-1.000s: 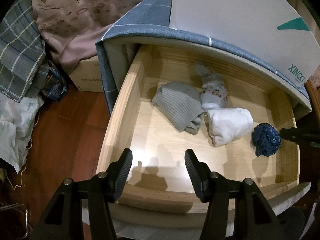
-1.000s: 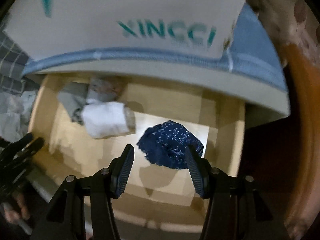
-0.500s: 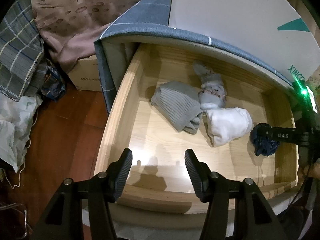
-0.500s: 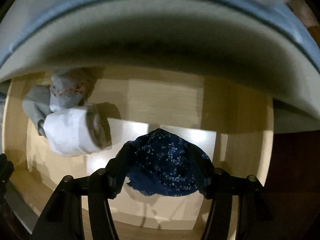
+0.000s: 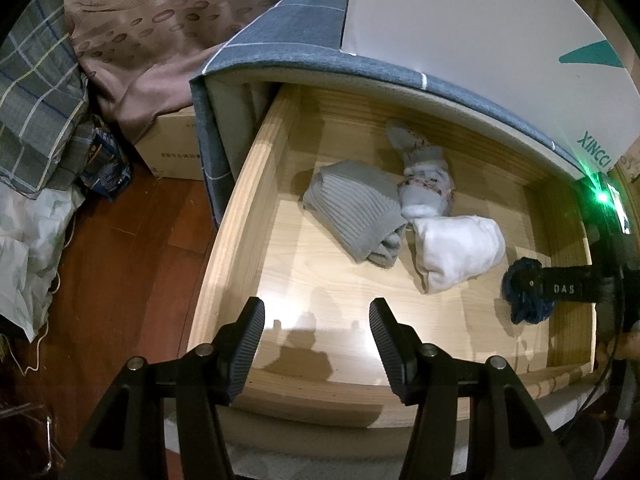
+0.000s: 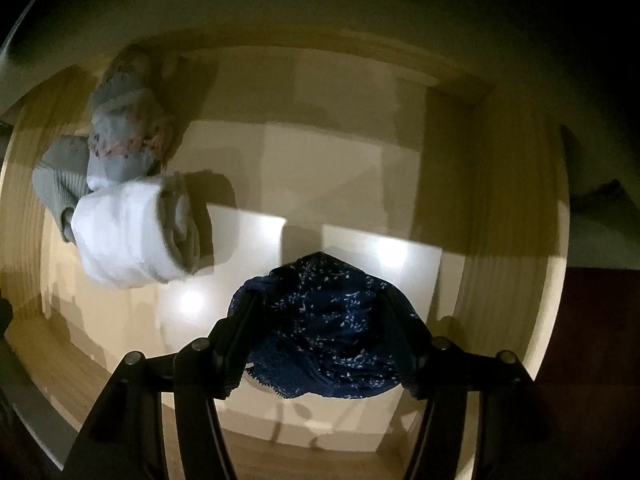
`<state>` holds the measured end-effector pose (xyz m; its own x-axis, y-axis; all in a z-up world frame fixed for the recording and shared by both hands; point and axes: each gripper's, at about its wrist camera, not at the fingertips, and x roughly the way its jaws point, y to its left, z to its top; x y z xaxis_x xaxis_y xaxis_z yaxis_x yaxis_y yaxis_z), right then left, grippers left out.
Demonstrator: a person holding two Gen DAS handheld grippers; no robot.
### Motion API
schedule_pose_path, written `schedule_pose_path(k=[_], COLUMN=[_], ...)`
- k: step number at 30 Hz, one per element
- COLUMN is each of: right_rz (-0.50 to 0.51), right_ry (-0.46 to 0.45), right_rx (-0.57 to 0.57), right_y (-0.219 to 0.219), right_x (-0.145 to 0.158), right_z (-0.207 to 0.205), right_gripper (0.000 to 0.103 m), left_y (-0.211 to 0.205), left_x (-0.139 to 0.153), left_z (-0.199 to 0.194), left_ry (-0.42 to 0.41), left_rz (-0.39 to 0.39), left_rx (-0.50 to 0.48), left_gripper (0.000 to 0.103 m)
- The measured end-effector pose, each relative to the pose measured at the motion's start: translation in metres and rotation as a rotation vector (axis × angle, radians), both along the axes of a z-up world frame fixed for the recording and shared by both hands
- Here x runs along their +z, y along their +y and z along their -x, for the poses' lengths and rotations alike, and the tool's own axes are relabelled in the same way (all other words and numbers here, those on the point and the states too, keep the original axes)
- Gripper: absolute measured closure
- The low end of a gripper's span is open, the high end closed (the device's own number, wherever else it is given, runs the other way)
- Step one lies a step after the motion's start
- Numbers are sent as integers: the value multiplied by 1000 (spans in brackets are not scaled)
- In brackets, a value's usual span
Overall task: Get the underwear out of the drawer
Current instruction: 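Hold the navy underwear with the right gripper while the left gripper moves over the grey sock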
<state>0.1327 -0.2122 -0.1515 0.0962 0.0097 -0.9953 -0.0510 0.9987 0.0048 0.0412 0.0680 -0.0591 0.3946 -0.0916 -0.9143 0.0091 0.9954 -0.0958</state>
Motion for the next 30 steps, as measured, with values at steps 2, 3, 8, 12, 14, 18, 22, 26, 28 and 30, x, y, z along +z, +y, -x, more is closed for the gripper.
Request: schedule_pose_path(k=[2,3,8,12,14,18,22,26,28,30], right_rz=[3,7,37,54,54,64,71,74,75,77], right_ry=[11,14,56,99,126,185,218,236,238,241], right_rx=[9,12,33,37,36,35,39,55,65,73], right_y=[0,0,7,3,4,5,13,19,20,22], right_x=[0,-1,-5,-12,-13,-17,-23,-25,-25,-31], right_z=[4,5,18,26,27,30,33,32,34,43], right_gripper=[46,46,45,45,44,43,42,42,42,43], left_y=[1,1,2,2,2,2,3,4,3,2], left_x=[0,1,0,1,0,0,-1,-4,-5,-6], left_z=[1,1,1,1,1,1,1,-1,-1,-1], left_ry=[0,0,-1,-1,0,2,11,32,38,49], left_rz=[4,5,5,6,6,9,10,6,4,1], left_rx=[2,3,3,5,4,6,6,5,3,-3], left_gripper=[47,47,47,47,47,47,47,47,47,47])
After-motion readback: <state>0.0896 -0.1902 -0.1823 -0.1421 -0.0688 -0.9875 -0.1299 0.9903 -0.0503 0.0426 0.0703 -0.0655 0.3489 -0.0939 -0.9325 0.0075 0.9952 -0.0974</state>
